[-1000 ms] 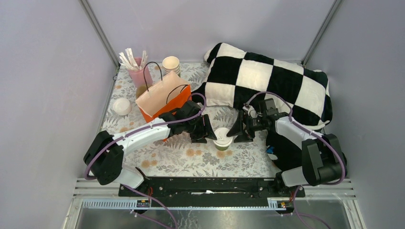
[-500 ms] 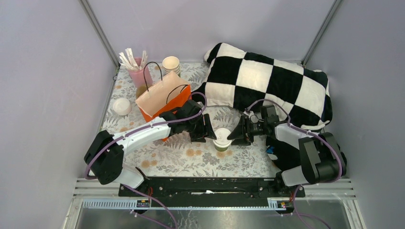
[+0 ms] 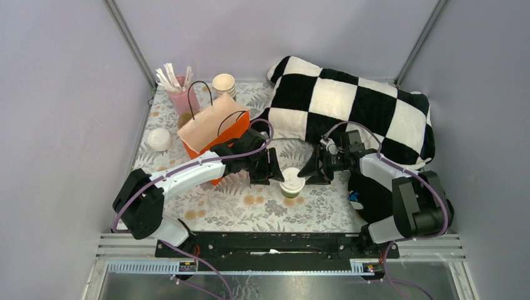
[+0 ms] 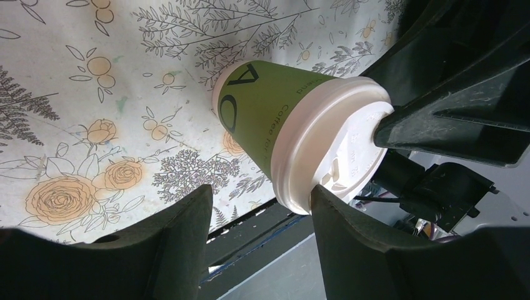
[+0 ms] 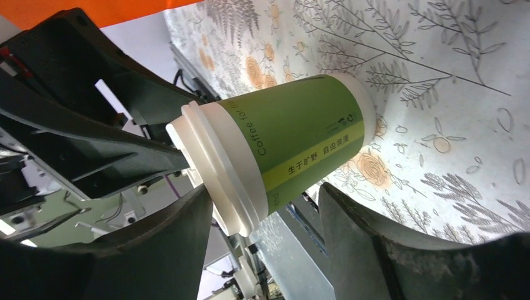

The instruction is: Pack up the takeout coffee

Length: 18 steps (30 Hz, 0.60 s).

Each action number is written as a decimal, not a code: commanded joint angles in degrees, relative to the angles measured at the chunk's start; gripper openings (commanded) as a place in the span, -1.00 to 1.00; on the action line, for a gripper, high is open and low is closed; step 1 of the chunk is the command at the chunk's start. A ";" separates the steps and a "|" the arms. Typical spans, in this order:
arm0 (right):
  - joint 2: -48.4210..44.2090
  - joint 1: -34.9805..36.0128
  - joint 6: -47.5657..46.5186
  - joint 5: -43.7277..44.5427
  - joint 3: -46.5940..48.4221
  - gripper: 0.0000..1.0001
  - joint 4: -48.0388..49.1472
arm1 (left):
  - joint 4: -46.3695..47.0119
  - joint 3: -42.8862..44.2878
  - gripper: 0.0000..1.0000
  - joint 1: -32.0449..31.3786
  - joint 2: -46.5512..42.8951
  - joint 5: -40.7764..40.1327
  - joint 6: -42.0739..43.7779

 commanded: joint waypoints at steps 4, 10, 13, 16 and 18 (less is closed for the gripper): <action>-5.52 0.30 -5.82 7.27 9.87 0.55 -15.19 | -1.28 4.15 0.31 0.06 -0.13 -1.53 2.41; -1.68 0.97 -1.93 2.28 8.07 0.59 -7.66 | -0.53 6.15 0.57 0.13 -1.54 -1.71 2.52; 0.90 1.71 -2.64 3.30 4.91 0.55 -5.75 | 0.32 4.35 0.55 0.07 -0.31 -0.81 2.40; 1.80 1.73 -2.30 5.46 1.81 0.46 -3.91 | 1.75 0.99 0.44 0.06 0.68 -0.48 2.24; 0.31 1.73 -2.74 7.83 2.01 0.44 -5.17 | 1.30 0.21 0.40 0.06 0.74 -1.37 3.07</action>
